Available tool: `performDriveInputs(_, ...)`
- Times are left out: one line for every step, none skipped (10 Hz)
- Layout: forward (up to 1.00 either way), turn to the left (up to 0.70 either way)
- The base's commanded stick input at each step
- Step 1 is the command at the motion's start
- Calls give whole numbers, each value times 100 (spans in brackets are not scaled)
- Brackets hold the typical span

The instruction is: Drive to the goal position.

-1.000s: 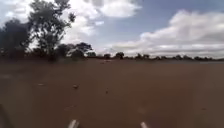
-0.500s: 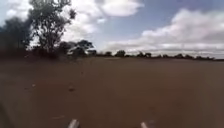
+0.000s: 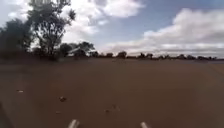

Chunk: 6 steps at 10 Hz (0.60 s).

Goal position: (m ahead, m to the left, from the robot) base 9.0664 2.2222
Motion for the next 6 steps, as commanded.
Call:
performDriveInputs(70, 0)
performDriveInputs(70, 0)
performDriveInputs(70, 0)
performDriveInputs(70, 0)
performDriveInputs(70, 0)
performDriveInputs(70, 0)
